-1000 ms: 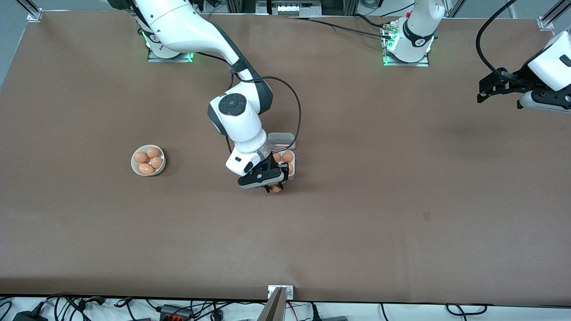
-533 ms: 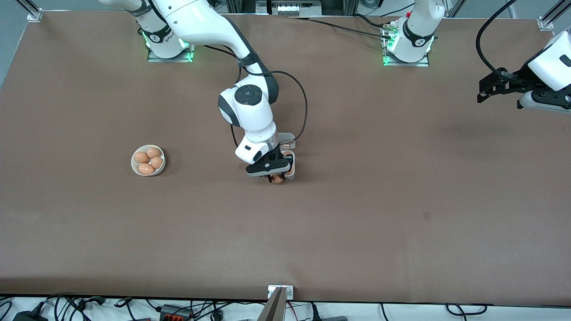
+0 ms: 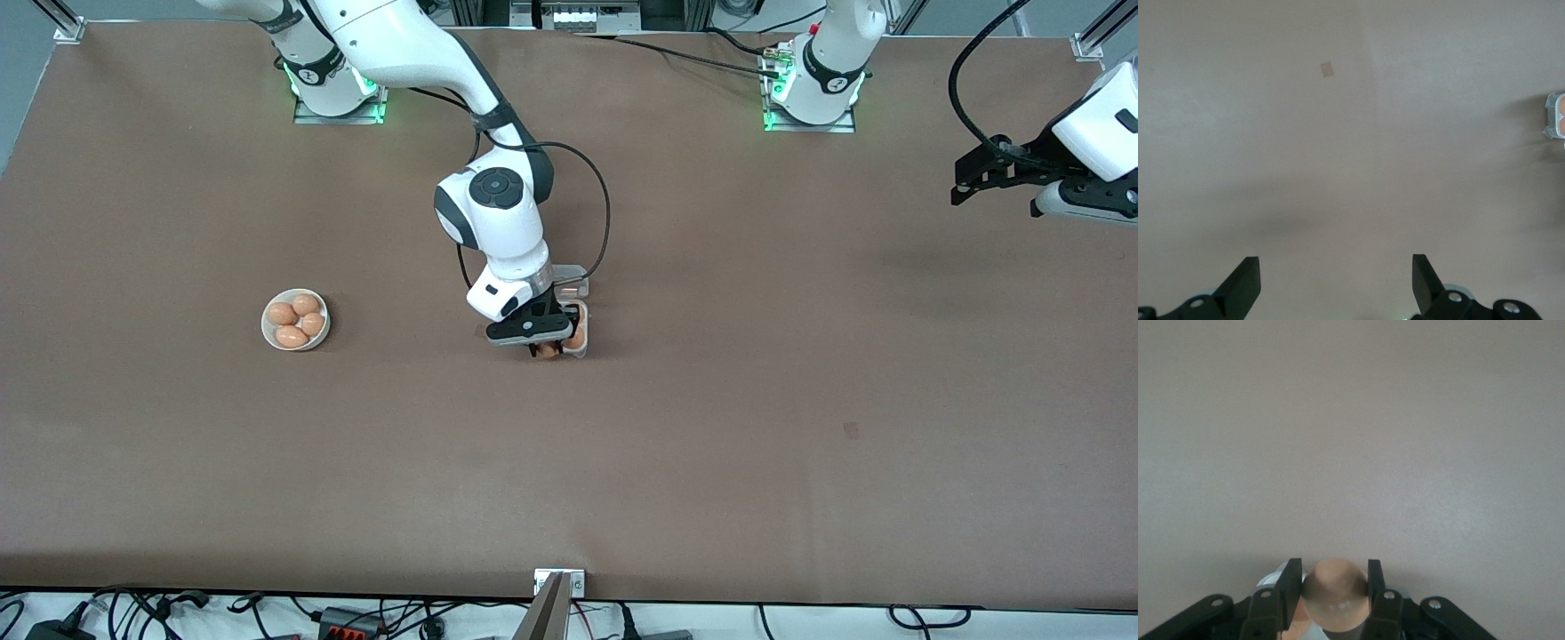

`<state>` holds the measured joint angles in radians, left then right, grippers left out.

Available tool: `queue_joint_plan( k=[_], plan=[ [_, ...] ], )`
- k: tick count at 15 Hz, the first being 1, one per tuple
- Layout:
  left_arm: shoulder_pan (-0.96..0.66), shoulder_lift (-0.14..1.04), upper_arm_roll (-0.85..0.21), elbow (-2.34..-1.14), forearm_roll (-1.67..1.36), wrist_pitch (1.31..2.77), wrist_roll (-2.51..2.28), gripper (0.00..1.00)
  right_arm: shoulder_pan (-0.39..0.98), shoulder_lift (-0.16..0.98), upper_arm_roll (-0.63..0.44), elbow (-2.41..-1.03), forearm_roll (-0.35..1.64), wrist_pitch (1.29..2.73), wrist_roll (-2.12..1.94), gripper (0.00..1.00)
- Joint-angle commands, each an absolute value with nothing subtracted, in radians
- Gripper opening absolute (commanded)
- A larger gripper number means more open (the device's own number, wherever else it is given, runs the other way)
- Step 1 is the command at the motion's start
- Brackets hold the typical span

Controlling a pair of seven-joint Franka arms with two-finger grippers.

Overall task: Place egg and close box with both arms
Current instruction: 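Open the right gripper to release the egg in the carton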

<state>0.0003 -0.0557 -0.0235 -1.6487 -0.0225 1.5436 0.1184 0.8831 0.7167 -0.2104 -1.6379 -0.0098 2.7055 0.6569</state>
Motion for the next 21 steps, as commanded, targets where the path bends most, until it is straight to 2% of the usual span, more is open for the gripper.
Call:
queue_joint_plan(
  k=[1,12,16,17,18,19,20,21],
  plan=[
    [0.003,-0.038,-0.026,-1.608,-0.028,1.516,0.11,1.0,0.905,0.693,-0.232,-1.674,-0.023,2.723,0.692,0.0],
    [0.005,-0.038,-0.026,-1.609,-0.028,1.514,0.11,1.0,0.911,0.693,-0.23,-1.695,-0.021,2.723,0.776,0.0],
    [0.005,-0.038,-0.026,-1.608,-0.028,1.516,0.109,1.0,0.917,0.695,-0.23,-1.695,-0.021,2.723,0.796,0.05],
    [0.003,-0.038,-0.026,-1.608,-0.029,1.516,0.106,1.0,0.916,0.695,-0.23,-1.695,-0.021,2.723,0.796,0.17],
    [0.005,-0.038,-0.026,-1.608,-0.029,1.516,0.103,1.0,0.916,0.695,-0.23,-1.695,-0.02,2.723,0.796,0.37],
    [0.0,-0.038,-0.026,-1.606,-0.026,1.516,0.103,1.0,0.914,0.695,-0.23,-1.695,-0.02,2.721,0.796,0.45],
    [0.0,-0.038,-0.026,-1.608,-0.028,1.514,0.104,1.0,0.914,0.695,-0.23,-1.695,-0.02,2.721,0.796,0.62],
    [-0.002,-0.037,-0.026,-1.608,-0.028,1.505,0.104,1.0,0.911,0.693,-0.23,-1.694,-0.018,2.721,0.793,0.68]
  ],
)
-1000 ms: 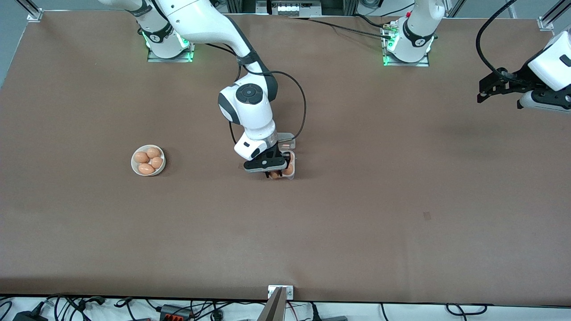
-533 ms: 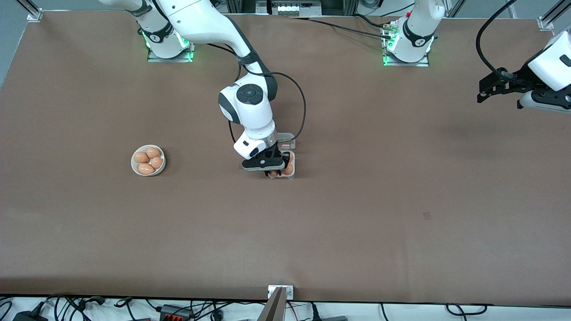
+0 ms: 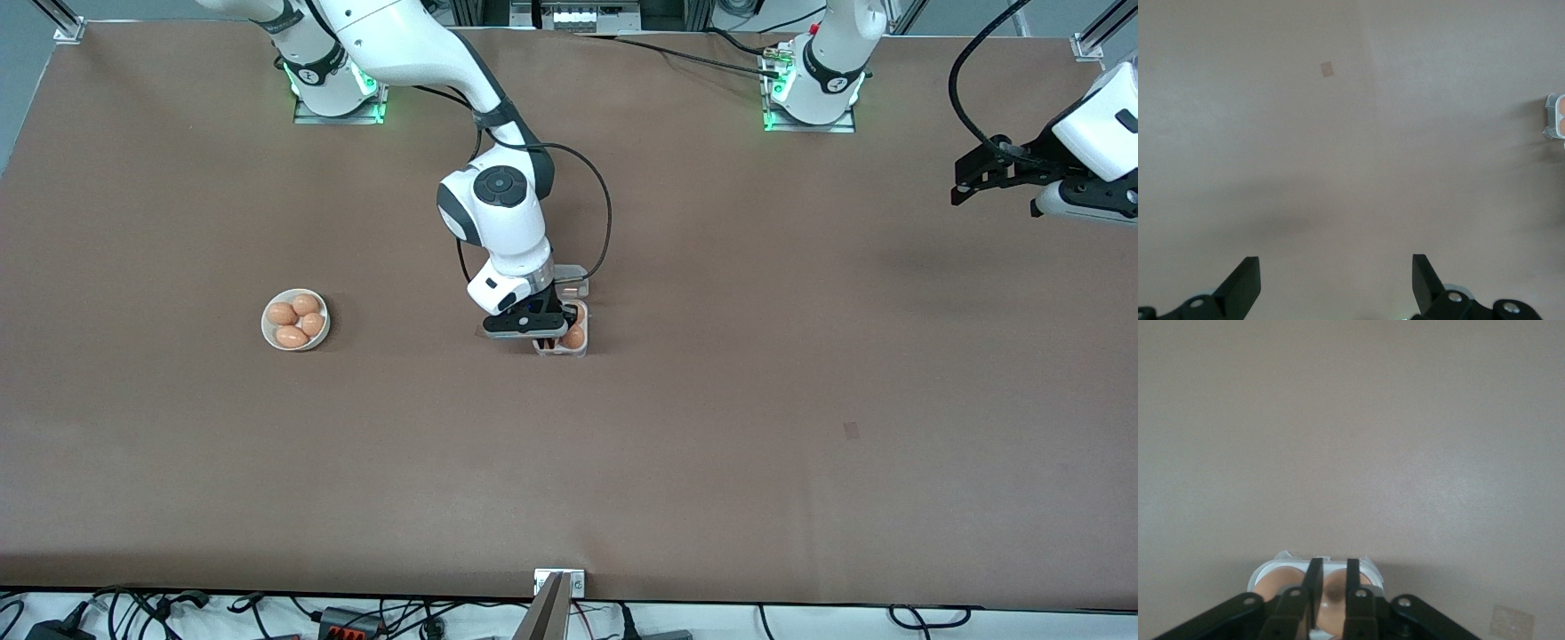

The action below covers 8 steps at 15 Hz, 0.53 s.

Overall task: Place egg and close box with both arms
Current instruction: 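Open the right gripper to release the egg in the carton, then withdraw the right gripper while the left gripper reaches toward the carton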

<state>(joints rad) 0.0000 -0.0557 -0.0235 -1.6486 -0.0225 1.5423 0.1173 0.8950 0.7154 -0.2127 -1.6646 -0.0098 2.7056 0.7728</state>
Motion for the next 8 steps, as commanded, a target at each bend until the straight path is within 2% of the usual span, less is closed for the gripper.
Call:
queue_joint_plan(
  k=[1,2,8],
  plan=[
    [-0.002,-0.037,-0.026,-1.606,-0.028,1.496,0.103,1.0,0.905,0.69,-0.23,-1.687,-0.017,2.72,0.787,0.79],
    [-0.002,-0.037,-0.026,-1.606,-0.028,1.493,0.103,1.0,0.899,0.674,-0.233,-1.684,-0.012,2.714,0.781,1.0],
    [0.0,-0.012,-0.026,-1.605,-0.029,1.456,0.109,1.0,0.802,0.502,-0.238,-1.658,-0.017,2.485,0.762,1.0]
  ],
)
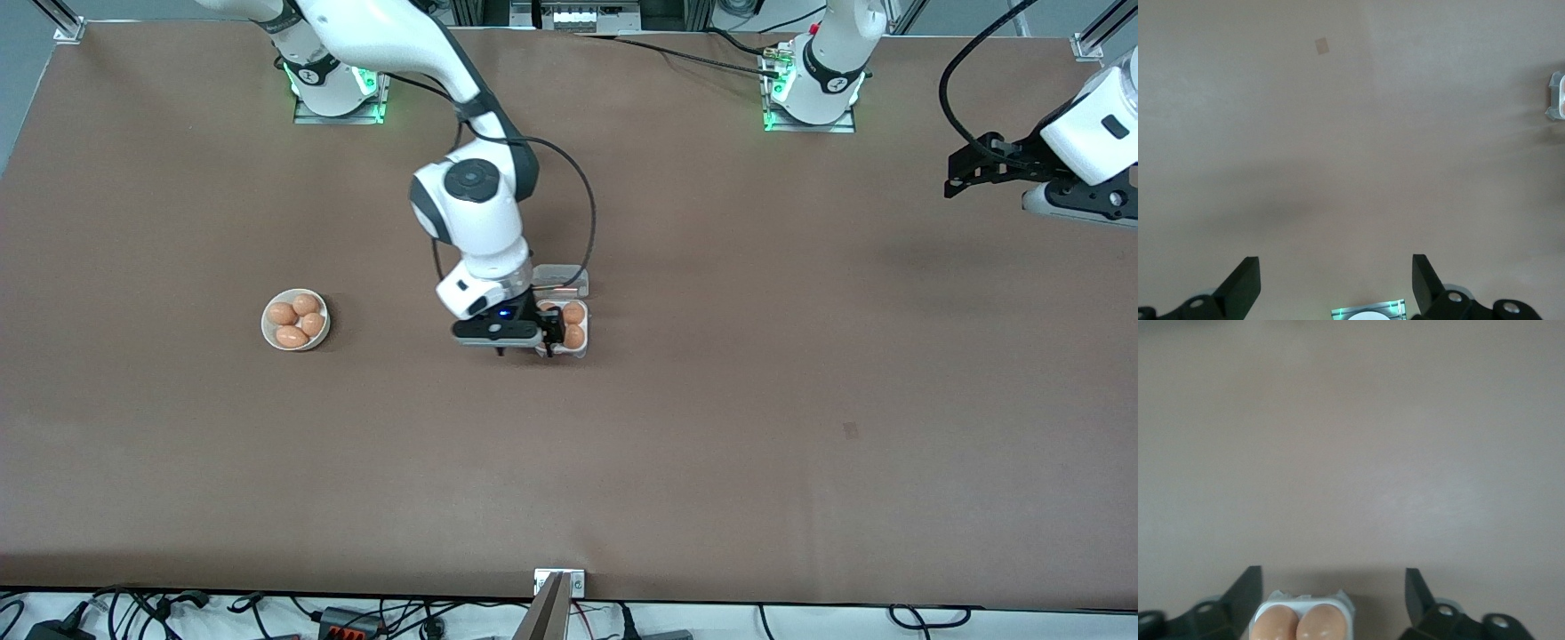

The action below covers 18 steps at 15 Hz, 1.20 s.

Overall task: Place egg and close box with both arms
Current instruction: 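Withdraw the right gripper while the left gripper reaches toward the carton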

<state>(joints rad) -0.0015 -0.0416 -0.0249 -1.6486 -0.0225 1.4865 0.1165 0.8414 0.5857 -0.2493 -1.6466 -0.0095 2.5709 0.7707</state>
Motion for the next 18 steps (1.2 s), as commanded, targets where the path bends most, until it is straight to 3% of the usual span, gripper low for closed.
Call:
queue_joint_plan(
  k=[1,5,7,8,11,15,18],
  plan=[
    [0.0,0.004,-0.026,-1.603,-0.029,1.456,0.109,1.0,0.779,0.47,-0.238,-1.654,-0.017,2.443,0.762,1.0],
    [-0.001,0.046,-0.026,-1.603,-0.029,1.454,0.115,1.0,0.668,0.342,-0.239,-1.615,-0.017,2.196,0.714,1.0],
    [-0.009,0.048,-0.026,-1.605,-0.028,1.451,0.112,0.54,0.591,0.296,-0.241,-1.576,-0.012,2.049,0.591,1.0],
    [-0.009,0.049,-0.026,-1.605,-0.028,1.441,0.115,0.37,0.557,0.285,-0.242,-1.534,-0.014,1.955,0.545,1.0],
    [-0.009,0.054,-0.026,-1.601,-0.029,1.434,0.112,0.04,0.482,0.276,-0.293,-1.396,-0.021,1.708,0.427,1.0],
    [-0.017,0.06,-0.028,-1.598,-0.04,1.408,0.104,0.02,0.431,0.223,-0.426,-1.336,0.006,1.563,0.154,1.0],
    [-0.054,0.055,-0.043,-1.606,-0.043,1.373,0.085,0.02,0.4,0.187,-0.457,-1.338,0.041,1.499,0.098,1.0]
  ],
)
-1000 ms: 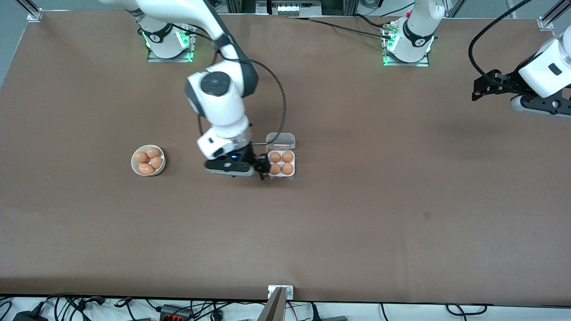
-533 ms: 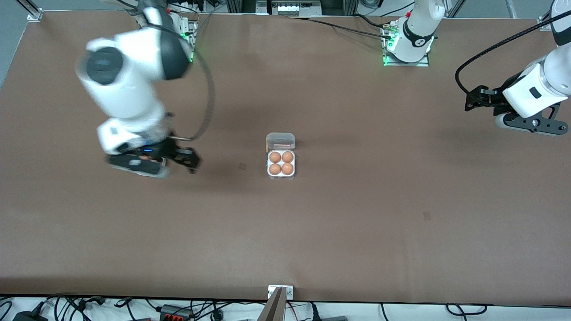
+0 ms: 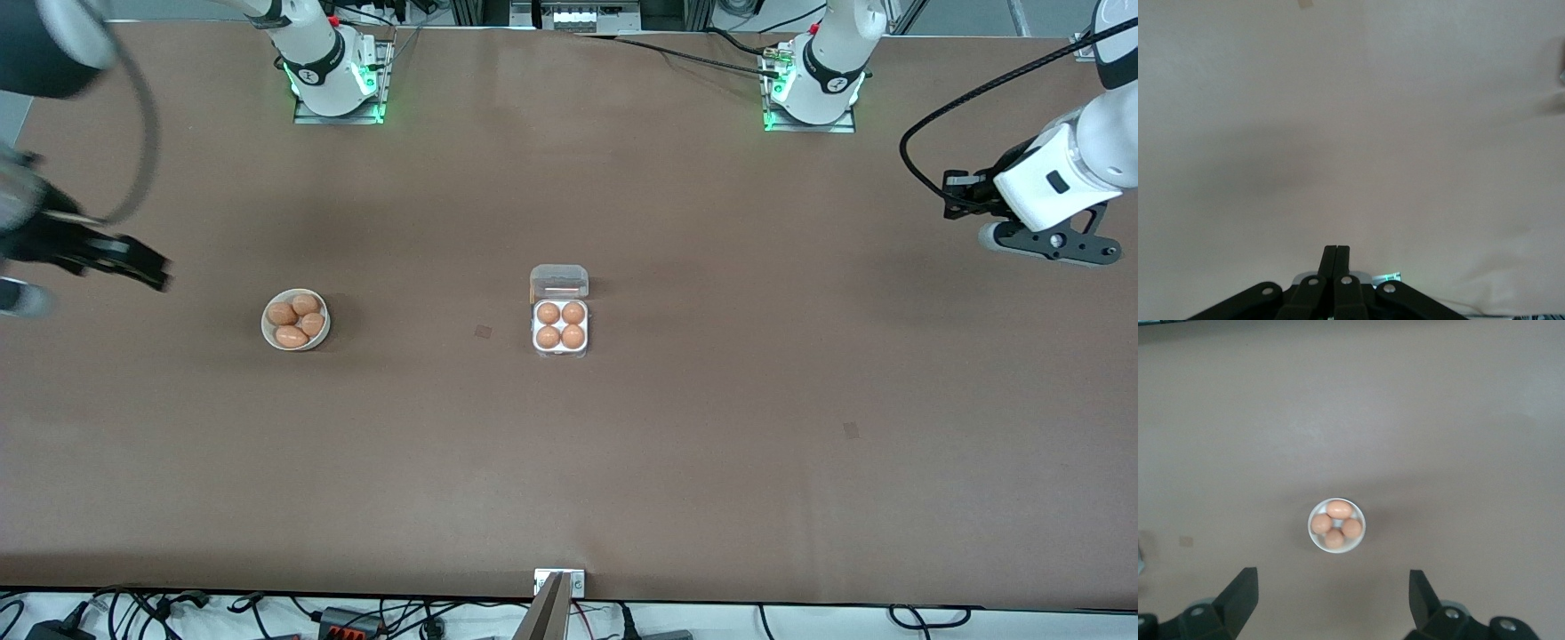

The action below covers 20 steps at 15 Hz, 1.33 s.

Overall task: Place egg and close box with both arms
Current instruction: 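Withdraw the right gripper while the left gripper reaches toward the carton, then lower the left gripper onto the open carton lid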

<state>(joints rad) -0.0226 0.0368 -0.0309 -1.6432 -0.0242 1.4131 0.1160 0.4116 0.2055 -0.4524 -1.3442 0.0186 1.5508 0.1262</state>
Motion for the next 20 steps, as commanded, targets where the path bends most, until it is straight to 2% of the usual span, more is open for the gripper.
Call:
queue_joint_plan(
  k=[1,6,7,8,10,12,14,18,20],
  plan=[
    [-0.058,0.054,-0.066,-1.609,-0.043,1.373,0.045,0.02,0.399,0.187,-0.459,-1.338,0.04,1.494,0.103,1.0],
    [-0.058,0.077,-0.317,-1.652,-0.117,1.382,-0.175,0.02,0.367,0.184,-0.453,-1.335,0.031,1.49,0.078,1.0],
    [-0.058,0.095,-0.365,-1.654,-0.118,1.396,-0.198,0.02,0.336,0.183,-0.419,-1.341,0.032,1.482,0.084,1.0],
    [-0.06,0.112,-0.405,-1.654,-0.117,1.428,-0.243,0.02,0.243,0.181,-0.311,-1.342,0.032,1.482,0.093,1.0],
    [-0.06,0.164,-0.501,-1.663,-0.111,1.511,-0.378,0.02,-0.028,0.179,-0.014,-1.341,-0.004,1.497,0.095,1.0],
    [-0.072,0.237,-0.567,-1.663,-0.106,1.607,-0.443,0.02,-0.16,0.175,0.163,-1.345,-0.081,1.499,0.107,1.0],
    [-0.119,0.291,-0.572,-1.666,-0.101,1.725,-0.515,0.02,-0.198,0.169,0.186,-1.354,-0.083,1.508,0.126,1.0],
    [-0.224,0.403,-0.572,-1.666,-0.084,1.905,-0.665,0.01,-0.224,0.095,0.192,-1.472,-0.071,1.664,0.184,1.0],
    [-0.274,0.452,-0.568,-1.677,-0.043,1.977,-0.708,0.01,-0.219,0.087,0.209,-1.477,-0.071,1.645,0.268,1.0]
  ],
)
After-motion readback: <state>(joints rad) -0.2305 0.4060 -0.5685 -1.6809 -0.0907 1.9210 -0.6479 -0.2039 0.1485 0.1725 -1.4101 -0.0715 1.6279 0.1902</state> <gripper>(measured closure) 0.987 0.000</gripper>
